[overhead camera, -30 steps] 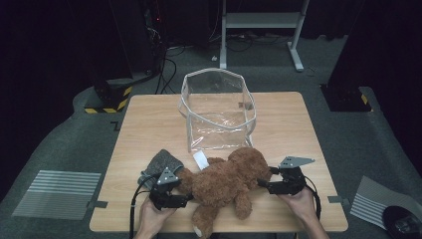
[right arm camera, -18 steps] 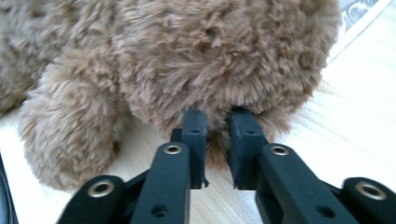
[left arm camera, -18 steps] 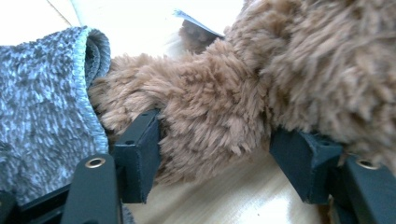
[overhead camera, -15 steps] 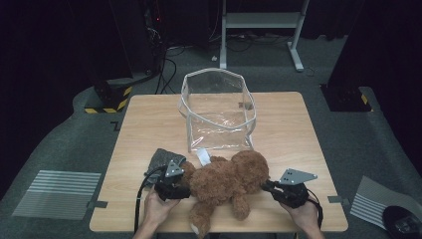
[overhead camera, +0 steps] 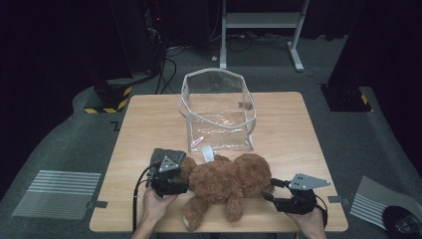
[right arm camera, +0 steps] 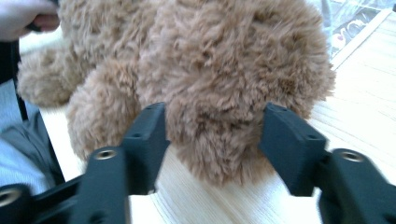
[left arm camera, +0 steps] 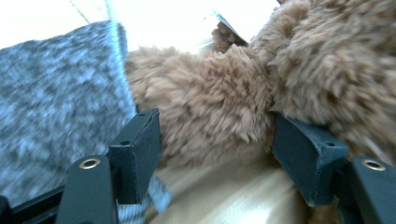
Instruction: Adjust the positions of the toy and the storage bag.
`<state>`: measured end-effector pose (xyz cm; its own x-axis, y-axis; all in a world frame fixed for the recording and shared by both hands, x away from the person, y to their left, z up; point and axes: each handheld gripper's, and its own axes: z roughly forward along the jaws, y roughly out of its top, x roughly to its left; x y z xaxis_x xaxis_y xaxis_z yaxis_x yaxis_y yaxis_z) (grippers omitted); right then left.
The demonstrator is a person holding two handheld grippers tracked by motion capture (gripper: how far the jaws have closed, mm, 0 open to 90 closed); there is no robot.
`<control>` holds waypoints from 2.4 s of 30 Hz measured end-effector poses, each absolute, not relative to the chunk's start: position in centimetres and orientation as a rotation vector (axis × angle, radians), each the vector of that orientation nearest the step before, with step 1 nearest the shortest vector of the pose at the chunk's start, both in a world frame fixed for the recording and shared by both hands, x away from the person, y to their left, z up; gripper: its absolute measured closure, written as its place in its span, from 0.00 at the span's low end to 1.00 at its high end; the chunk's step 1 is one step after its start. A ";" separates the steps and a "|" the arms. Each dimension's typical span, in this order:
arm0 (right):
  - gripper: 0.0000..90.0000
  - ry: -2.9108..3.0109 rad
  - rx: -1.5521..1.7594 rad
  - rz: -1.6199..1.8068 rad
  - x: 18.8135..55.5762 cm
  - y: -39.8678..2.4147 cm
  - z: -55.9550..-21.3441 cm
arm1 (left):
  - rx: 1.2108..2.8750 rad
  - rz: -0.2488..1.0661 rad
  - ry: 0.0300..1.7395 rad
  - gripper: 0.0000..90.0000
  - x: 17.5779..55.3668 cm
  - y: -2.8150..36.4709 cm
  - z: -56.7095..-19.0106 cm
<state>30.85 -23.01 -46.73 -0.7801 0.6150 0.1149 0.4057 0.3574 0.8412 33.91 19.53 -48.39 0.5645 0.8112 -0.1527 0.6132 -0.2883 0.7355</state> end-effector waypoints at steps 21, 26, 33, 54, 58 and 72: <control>0.21 2.334 1.006 1.371 32.2 -21.9 -46.0 | 1.958 0.404 1.241 0.34 32.0 24.7 -47.6; 0.18 2.356 1.041 1.411 33.8 -21.4 -46.4 | 1.955 0.377 1.156 0.32 31.4 24.0 -45.9; 0.24 2.430 1.056 1.403 34.4 -20.8 -47.7 | 1.997 0.298 0.957 0.27 32.0 21.5 -43.5; 0.40 2.531 0.871 1.382 35.0 -17.4 -47.5 | 2.292 0.222 0.698 0.11 35.1 13.6 -40.9; 0.40 2.540 0.861 1.393 35.1 -17.0 -47.5 | 2.363 0.169 0.672 0.08 35.8 11.8 -41.1; 0.39 2.552 0.841 1.405 35.3 -16.1 -47.4 | 2.526 0.188 0.619 0.00 36.9 9.5 -43.6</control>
